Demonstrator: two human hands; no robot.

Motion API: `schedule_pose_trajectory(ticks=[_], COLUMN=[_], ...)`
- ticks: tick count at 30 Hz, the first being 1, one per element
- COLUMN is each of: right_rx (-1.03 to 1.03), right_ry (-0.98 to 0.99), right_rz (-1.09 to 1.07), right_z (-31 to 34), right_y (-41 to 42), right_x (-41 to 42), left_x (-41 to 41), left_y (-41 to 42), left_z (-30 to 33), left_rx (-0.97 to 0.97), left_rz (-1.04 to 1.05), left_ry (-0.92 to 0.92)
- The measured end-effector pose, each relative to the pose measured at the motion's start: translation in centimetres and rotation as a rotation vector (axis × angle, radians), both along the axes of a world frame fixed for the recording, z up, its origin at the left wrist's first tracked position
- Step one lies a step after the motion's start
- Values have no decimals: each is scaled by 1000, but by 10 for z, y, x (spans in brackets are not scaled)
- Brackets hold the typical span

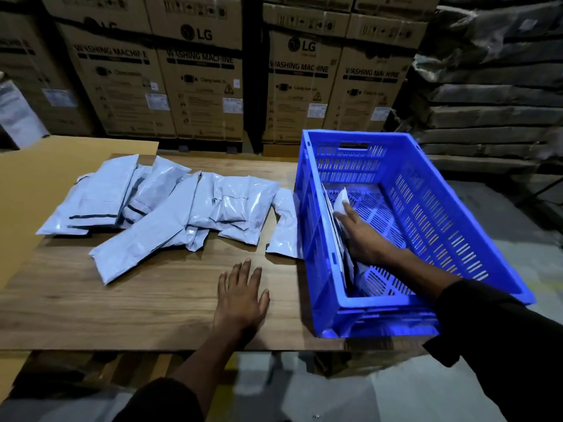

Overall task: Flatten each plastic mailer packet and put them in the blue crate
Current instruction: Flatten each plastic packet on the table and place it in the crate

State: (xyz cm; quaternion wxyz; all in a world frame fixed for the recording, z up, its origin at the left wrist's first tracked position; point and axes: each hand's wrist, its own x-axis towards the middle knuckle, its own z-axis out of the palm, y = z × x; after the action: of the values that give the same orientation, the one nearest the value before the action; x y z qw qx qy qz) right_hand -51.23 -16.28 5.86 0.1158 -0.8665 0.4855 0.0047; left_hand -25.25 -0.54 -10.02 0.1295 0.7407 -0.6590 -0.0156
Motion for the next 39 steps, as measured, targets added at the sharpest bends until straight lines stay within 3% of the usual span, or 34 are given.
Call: schedule_pose_trajectory(ticks=[8, 16, 19, 24, 29, 34, 39], right_rx=[93, -373, -529, -496, -289, -328, -347], right_ry=[-107, -298, -438, -558, -329, 2, 117], right_rz=[-99, -263, -158, -24, 26, 86, 99], right_z=[7, 28, 54, 73, 8, -59, -72], right_y=[8, 7, 11, 23, 35, 26, 7], right_x=[-2, 25, 72, 174, 228, 244, 278], left_x=[2, 13, 29, 75, 127, 170, 179], left_y=[0, 1, 5, 23, 40, 60, 58], left_z=[3, 3, -1, -4, -4, -1, -4], left_rx=[19, 29, -12, -53, -34, -33, -48], left_rz=[-10, -62, -121, -132, -126, -118, -95], left_ry=[5, 62, 83, 43, -20, -104, -60])
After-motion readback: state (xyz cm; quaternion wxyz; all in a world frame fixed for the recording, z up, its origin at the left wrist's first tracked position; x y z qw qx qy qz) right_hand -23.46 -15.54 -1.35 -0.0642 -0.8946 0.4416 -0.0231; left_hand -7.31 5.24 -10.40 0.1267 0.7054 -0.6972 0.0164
